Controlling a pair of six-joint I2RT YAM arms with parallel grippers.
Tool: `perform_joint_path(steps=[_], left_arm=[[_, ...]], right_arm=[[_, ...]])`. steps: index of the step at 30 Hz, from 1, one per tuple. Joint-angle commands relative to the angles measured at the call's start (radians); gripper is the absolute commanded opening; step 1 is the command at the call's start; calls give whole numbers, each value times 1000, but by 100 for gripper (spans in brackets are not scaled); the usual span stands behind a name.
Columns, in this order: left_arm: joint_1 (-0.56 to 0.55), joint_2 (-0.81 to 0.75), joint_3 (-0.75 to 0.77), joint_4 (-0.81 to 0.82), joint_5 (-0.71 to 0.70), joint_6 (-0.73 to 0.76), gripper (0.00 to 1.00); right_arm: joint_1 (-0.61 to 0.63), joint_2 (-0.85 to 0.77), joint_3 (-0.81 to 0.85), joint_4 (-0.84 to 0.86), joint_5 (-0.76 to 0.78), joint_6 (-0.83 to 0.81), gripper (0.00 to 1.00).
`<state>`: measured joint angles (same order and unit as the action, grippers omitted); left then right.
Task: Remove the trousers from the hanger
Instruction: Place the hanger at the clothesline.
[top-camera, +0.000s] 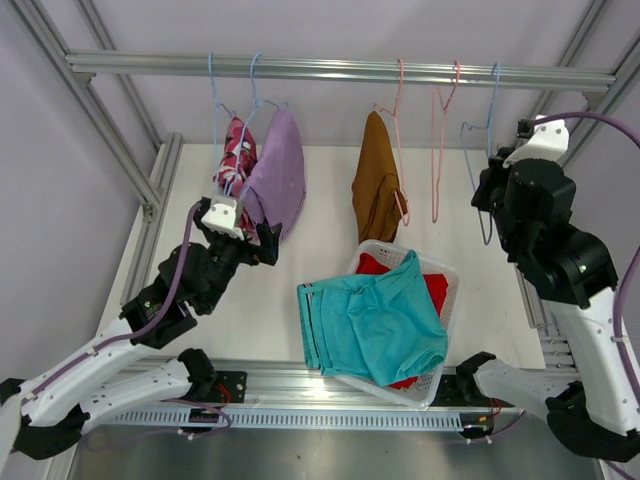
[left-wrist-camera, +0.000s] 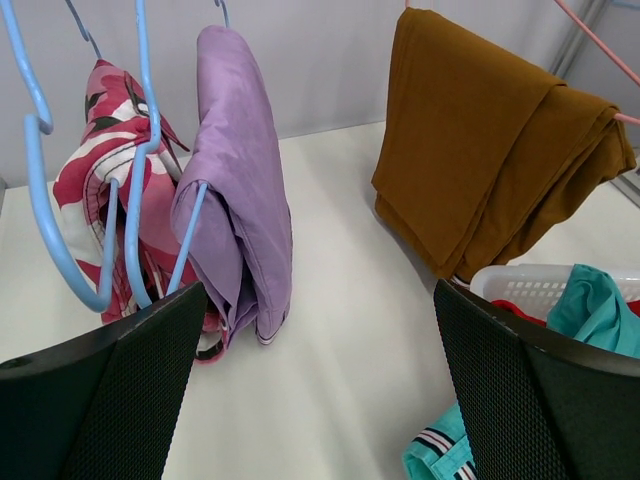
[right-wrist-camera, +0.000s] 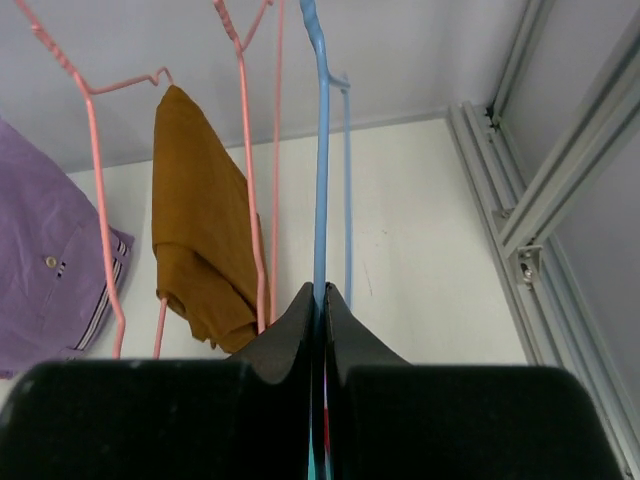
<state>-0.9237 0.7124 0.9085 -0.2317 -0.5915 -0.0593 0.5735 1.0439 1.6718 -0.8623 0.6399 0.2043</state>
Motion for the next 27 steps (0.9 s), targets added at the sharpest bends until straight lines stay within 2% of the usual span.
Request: perform_joint_path(steps=[1, 2, 5, 15, 27], left_arm=[[9, -4, -10, 43, 8, 12, 99], [9, 4, -10, 43, 10, 9, 100], [9, 19, -6, 37, 15, 10, 99], [11, 16, -5, 42, 24, 15, 99], [10, 21, -5, 37, 42, 13, 99]], right_arm=[[-144, 34, -9, 101, -250, -3, 0], [-196, 45, -9, 115, -329, 4, 0], [-236, 77, -1, 143, -385, 6, 0], [-294, 139, 34, 158, -445, 4, 0], [-337, 122, -109, 192, -448, 33, 0]])
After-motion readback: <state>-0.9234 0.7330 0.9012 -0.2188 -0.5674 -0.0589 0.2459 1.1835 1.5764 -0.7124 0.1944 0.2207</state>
